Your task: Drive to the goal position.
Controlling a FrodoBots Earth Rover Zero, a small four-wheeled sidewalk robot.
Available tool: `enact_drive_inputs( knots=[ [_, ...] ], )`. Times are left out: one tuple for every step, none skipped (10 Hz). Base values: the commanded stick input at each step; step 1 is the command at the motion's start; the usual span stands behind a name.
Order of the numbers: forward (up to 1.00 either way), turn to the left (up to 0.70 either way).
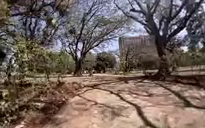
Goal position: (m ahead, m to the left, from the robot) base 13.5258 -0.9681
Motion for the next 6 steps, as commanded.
enact_drive_inputs(
  knots=[
    [1.00, 0.00],
    [1.00, 0.00],
    [1.00, 0.00],
    [1.00, 0.00],
    [1.00, 0.00],
    [1.00, 0.00]
  ],
)
